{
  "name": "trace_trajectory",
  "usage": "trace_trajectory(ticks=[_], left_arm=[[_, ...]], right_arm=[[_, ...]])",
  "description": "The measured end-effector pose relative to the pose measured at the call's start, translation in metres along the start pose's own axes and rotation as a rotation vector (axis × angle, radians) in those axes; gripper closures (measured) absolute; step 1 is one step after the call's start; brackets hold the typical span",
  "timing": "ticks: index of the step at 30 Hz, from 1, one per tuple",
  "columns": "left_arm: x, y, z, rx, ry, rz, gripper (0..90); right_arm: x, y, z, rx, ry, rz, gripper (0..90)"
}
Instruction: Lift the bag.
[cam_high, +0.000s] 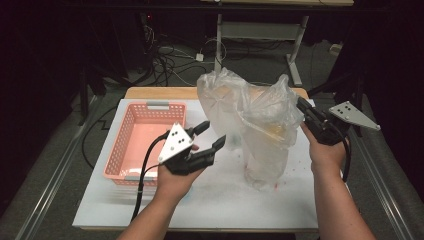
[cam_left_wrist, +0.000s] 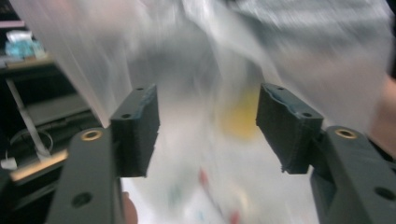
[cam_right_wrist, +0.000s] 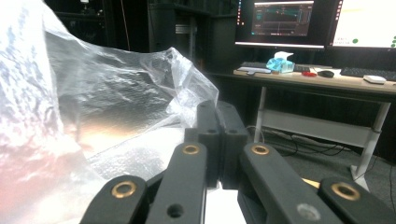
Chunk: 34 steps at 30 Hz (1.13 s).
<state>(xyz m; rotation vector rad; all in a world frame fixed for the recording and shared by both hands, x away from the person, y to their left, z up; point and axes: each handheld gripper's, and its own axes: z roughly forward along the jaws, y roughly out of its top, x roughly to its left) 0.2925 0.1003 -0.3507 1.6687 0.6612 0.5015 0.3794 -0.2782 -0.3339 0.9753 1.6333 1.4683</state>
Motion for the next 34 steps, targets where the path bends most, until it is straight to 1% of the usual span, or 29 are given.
trace_trajectory(ticks=[1, 2, 3, 5, 7, 9, 10, 11, 12, 14, 17, 18, 19, 21, 24, 25, 28, 30, 31, 32, 34], left_arm=[[0.0, -0.008, -0.002, 0.019, -0.001, -0.017, 35.5], [0.002, -0.015, -0.003, 0.044, -0.007, -0.036, 33.2], [0.003, -0.022, -0.003, 0.072, -0.003, -0.053, 31.7], [0.008, -0.036, 0.0, 0.124, -0.014, -0.088, 28.7], [0.011, -0.046, 0.003, 0.169, -0.027, -0.106, 24.6], [0.013, -0.051, 0.004, 0.189, -0.028, -0.115, 20.9], [0.013, -0.052, 0.005, 0.201, -0.029, -0.113, 19.4], [0.014, -0.053, 0.005, 0.209, -0.026, -0.111, 17.2], [0.014, -0.054, 0.004, 0.212, -0.021, -0.113, 14.6], [0.014, -0.055, 0.003, 0.218, -0.021, -0.115, 12.2], [0.013, -0.058, 0.003, 0.242, -0.013, -0.125, 2.8], [0.012, -0.06, 0.001, 0.248, -0.008, -0.123, 0.2], [0.011, -0.061, -0.001, 0.248, -0.005, -0.12, 0.0], [0.01, -0.063, -0.007, 0.246, -0.004, -0.115, 0.0], [0.008, -0.064, -0.013, 0.244, 0.005, -0.102, 0.0], [0.008, -0.064, -0.015, 0.242, 0.006, -0.103, 0.0], [0.009, -0.065, -0.018, 0.23, 0.014, -0.102, 0.0], [0.009, -0.065, -0.018, 0.228, 0.017, -0.102, 0.0], [0.009, -0.065, -0.018, 0.227, 0.019, -0.104, 0.0], [0.01, -0.066, -0.018, 0.225, 0.021, -0.106, 0.0], [0.011, -0.066, -0.019, 0.226, 0.023, -0.108, 0.0]], right_arm=[[0.001, 0.001, -0.002, -0.005, 0.003, 0.002, 90.0], [0.001, 0.002, -0.005, -0.011, 0.007, 0.003, 88.4], [0.001, 0.004, -0.008, -0.014, 0.018, -0.001, 86.1], [0.003, 0.007, -0.015, -0.027, 0.046, 0.005, 78.4], [0.006, 0.01, -0.025, -0.05, 0.081, 0.001, 69.4], [0.009, 0.012, -0.036, -0.068, 0.095, -0.009, 64.5], [0.01, 0.011, -0.041, -0.071, 0.108, -0.021, 62.4], [0.011, 0.011, -0.046, -0.063, 0.113, -0.022, 59.9], [0.011, 0.009, -0.05, -0.059, 0.116, -0.023, 57.4], [0.01, 0.006, -0.061, -0.062, 0.117, -0.003, 51.5], [0.009, 0.002, -0.077, -0.072, 0.102, -0.001, 45.2], [0.008, 0.001, -0.081, -0.075, 0.104, -0.002, 42.8], [0.008, -0.001, -0.085, -0.072, 0.104, 0.004, 39.3], [0.008, -0.007, -0.09, -0.05, 0.102, 0.0, 33.6], [0.009, -0.02, -0.091, -0.009, 0.106, 0.007, 23.8], [0.01, -0.025, -0.091, 0.01, 0.109, 0.018, 20.8], [0.01, -0.039, -0.09, 0.045, 0.108, 0.029, 13.6], [0.011, -0.047, -0.088, 0.069, 0.107, 0.047, 5.5], [0.011, -0.051, -0.086, 0.082, 0.103, 0.046, 1.4], [0.012, -0.055, -0.085, 0.1, 0.101, 0.055, 0.1], [0.013, -0.063, -0.083, 0.117, 0.092, 0.043, 0.1]])
